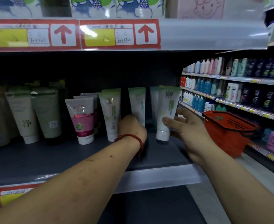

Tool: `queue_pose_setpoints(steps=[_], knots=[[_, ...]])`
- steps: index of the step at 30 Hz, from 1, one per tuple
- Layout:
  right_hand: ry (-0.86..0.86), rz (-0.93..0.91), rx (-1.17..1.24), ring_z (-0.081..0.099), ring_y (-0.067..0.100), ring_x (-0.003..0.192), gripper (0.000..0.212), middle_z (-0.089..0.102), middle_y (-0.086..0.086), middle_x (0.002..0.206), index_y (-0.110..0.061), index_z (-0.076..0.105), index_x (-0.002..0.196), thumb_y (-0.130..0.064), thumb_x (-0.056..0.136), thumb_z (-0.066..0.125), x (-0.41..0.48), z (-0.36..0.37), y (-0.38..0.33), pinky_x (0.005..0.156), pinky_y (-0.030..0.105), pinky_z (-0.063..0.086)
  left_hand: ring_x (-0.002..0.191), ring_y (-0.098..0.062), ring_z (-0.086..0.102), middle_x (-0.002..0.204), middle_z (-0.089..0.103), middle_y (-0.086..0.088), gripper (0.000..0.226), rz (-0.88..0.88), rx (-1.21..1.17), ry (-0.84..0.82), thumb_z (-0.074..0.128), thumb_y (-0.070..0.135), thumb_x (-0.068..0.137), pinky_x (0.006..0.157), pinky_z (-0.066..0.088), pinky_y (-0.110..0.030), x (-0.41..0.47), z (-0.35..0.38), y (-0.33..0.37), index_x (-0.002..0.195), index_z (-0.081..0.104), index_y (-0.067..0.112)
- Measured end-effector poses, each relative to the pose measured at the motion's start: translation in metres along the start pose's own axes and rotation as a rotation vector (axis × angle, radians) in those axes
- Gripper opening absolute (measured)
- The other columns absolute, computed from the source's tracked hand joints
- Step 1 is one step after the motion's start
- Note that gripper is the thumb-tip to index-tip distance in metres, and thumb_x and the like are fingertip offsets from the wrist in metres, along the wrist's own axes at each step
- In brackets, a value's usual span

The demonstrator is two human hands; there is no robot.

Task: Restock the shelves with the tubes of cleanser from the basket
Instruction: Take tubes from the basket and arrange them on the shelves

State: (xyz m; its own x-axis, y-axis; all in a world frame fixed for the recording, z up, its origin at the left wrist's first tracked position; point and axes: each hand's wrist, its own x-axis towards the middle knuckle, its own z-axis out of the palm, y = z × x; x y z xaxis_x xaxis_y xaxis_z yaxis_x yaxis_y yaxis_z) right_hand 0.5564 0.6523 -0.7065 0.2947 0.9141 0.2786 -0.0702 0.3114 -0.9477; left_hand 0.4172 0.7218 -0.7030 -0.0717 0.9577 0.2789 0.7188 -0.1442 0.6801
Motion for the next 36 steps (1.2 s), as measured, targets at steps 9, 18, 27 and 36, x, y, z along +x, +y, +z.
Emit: queue_pose_setpoints(steps=[9,18,27,36], knots=[[-0.013,0.009,0.009,0.073,0.022,0.096,0.027,0.076,0.008,0.105,-0.01,0.061,0.117,-0.004,0.092,0.067,-0.001,-0.001,0.002,0.08,0.03,0.061,0.11,-0.028,0.065,0.121,0.066,-0.012,0.036,-0.002,0.045,-0.012,0.071,0.019,0.09,0.077,0.049,-0.028,0.011,0.007,0.007,0.122,0.061,0.004],[-0.015,0.017,0.025,0.073,0.025,0.099,0.028,0.076,0.01,0.107,-0.008,0.061,0.118,-0.002,0.092,0.067,0.003,0.0,0.008,0.089,0.039,0.059,0.112,-0.027,0.065,0.123,0.065,-0.012,0.035,-0.003,0.05,-0.045,0.068,0.015,0.093,0.08,0.049,-0.027,0.02,0.006,0.005,0.125,0.061,0.004],[-0.006,0.02,-0.024,0.073,0.023,0.096,0.029,0.075,0.012,0.107,-0.005,0.059,0.12,0.0,0.092,0.066,-0.003,0.006,-0.001,0.081,0.03,0.06,0.115,-0.027,0.063,0.127,0.064,-0.012,0.044,-0.014,-0.017,-0.163,0.07,0.025,0.092,0.088,0.051,-0.029,0.006,-0.008,0.003,0.129,0.059,0.004],[-0.017,-0.008,-0.089,0.075,0.017,0.092,0.035,0.076,0.007,0.105,-0.006,0.059,0.125,-0.001,0.091,0.068,-0.033,0.03,-0.028,0.079,0.026,0.061,0.112,-0.028,0.065,0.124,0.068,-0.01,0.039,0.077,-0.308,-0.246,0.068,0.021,0.09,0.097,0.053,-0.032,-0.031,-0.055,-0.022,0.127,0.065,0.009]])
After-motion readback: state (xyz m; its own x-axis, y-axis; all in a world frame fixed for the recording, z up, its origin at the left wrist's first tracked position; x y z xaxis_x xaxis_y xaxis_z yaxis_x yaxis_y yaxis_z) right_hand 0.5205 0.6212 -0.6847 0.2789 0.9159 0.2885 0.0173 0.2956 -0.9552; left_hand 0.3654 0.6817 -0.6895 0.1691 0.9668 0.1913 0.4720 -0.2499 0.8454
